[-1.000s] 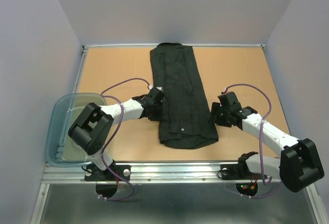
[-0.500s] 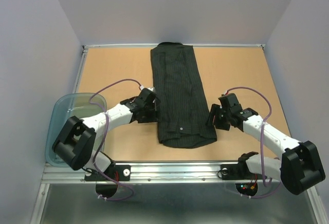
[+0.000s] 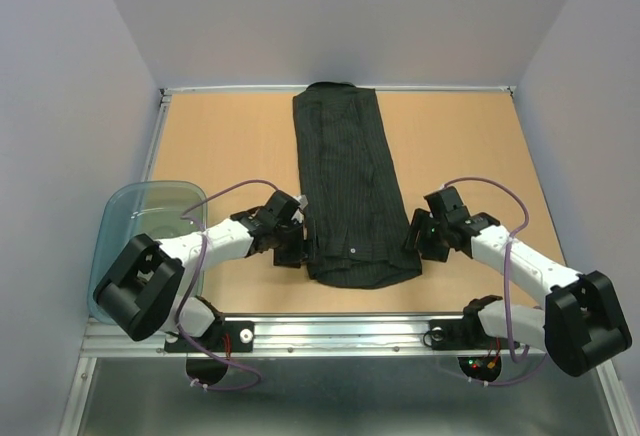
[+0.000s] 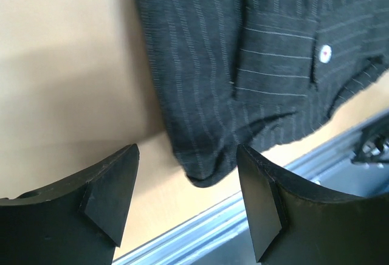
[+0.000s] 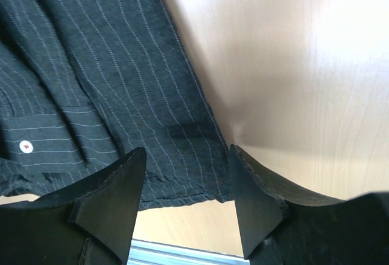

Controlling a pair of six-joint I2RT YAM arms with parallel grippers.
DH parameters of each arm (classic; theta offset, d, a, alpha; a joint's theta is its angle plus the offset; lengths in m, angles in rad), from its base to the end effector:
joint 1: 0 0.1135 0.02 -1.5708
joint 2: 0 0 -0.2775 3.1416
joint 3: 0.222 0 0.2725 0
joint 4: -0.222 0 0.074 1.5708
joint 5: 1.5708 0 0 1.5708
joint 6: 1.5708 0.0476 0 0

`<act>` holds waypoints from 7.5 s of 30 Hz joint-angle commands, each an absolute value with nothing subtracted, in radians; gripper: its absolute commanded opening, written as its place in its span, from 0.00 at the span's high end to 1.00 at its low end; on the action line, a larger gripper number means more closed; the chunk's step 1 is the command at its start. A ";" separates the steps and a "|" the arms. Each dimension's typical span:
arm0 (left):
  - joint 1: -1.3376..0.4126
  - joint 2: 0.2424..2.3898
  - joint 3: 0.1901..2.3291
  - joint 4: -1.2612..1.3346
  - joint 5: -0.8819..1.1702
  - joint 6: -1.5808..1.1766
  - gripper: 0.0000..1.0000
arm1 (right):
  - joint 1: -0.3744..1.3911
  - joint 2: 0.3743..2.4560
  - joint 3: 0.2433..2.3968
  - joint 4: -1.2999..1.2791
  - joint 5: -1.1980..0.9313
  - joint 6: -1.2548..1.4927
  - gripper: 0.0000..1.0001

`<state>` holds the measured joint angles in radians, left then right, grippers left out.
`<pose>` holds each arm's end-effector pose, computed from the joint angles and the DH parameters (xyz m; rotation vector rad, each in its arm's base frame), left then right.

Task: Fold and stack the long sleeve shirts
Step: Fold the shirt

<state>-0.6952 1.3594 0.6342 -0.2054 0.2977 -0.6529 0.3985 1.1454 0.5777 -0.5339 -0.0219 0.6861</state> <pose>0.1998 -0.1849 0.1576 0.1905 2.6855 -0.8714 0.1994 0.0851 0.1655 0.3839 2.7009 0.3621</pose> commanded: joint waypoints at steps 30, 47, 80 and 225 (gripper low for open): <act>-0.752 1.391 0.584 -0.213 0.440 -0.629 0.97 | 0.400 1.155 0.551 -0.551 -0.126 0.669 0.99; -0.739 1.173 0.686 -0.400 0.459 -0.657 1.00 | 0.400 1.126 0.892 -0.795 -0.155 0.598 0.99; -0.314 1.766 1.350 -0.290 0.434 -0.445 1.00 | 0.279 1.997 1.836 -0.692 -0.103 0.443 0.99; -0.428 1.635 0.991 0.143 0.164 -0.488 0.15 | 0.272 2.191 1.798 0.061 -0.299 0.812 0.26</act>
<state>-0.4240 1.7092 0.9615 0.1734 0.2081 -0.5247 0.2779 2.3077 1.8610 0.0132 -0.3523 0.8875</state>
